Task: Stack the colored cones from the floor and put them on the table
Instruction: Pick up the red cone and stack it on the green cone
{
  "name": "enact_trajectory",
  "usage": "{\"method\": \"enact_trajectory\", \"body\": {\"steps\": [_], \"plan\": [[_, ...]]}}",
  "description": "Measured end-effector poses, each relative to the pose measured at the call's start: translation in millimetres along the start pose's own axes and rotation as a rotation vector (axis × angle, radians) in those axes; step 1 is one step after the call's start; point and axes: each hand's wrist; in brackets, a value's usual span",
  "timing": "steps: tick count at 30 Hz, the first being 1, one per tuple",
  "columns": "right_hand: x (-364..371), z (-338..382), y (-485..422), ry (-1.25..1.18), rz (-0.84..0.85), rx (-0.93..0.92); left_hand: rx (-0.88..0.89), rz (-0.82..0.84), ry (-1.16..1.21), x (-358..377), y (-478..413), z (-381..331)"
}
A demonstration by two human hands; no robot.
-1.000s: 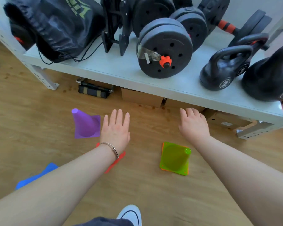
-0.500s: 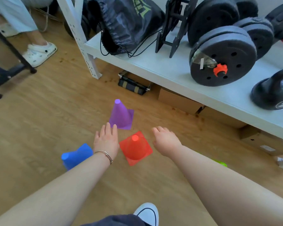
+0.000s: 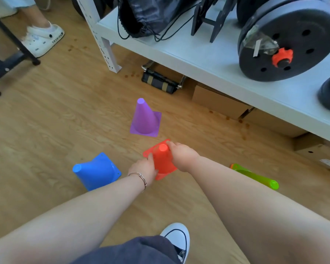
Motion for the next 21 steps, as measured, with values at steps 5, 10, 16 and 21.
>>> {"method": "enact_trajectory", "body": {"steps": [5, 10, 16, 21], "plan": [[13, -4, -3, -0.105, 0.050, 0.063, -0.028, 0.025, 0.290, 5, -8, 0], [24, -19, 1, -0.326, -0.036, 0.087, 0.014, -0.064, 0.405, 4, -8, -6], [28, -44, 23, -0.542, -0.156, 0.101, 0.087, -0.117, 0.513, 0, -5, -23], [13, -56, 52, -0.668, -0.314, 0.101, 0.219, -0.180, 0.505, -23, -5, -40]]}}
Point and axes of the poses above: each hand's wrist, its own y-axis away from the middle knuckle, its own x-axis out of the palm, z = x × y, and after that the axes turned 5 degrees about z, right-handed
